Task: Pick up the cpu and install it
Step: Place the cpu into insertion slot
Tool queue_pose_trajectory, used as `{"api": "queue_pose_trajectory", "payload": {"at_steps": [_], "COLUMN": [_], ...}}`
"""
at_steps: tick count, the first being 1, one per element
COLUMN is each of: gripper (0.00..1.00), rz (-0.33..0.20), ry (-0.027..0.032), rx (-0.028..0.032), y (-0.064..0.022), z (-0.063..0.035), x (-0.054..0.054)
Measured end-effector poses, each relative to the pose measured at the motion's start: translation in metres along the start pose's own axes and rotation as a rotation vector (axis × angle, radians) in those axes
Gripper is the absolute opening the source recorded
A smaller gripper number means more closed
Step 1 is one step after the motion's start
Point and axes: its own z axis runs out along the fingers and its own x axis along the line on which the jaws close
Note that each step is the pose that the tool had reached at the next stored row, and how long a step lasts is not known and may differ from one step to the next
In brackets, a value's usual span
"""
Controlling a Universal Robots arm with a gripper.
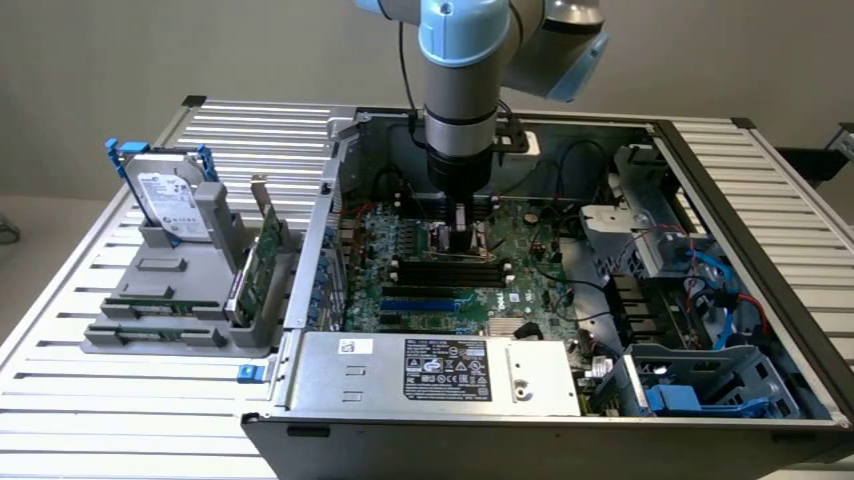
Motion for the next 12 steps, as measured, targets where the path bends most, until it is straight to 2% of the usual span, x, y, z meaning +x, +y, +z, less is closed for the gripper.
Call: {"api": "queue_pose_trajectory", "payload": {"at_steps": [12], "gripper": [0.55], "rz": [0.012], "ry": [-0.0018], "rx": [0.0048], "y": [0.0005], "z": [0.0018], "x": [0.0012]}}
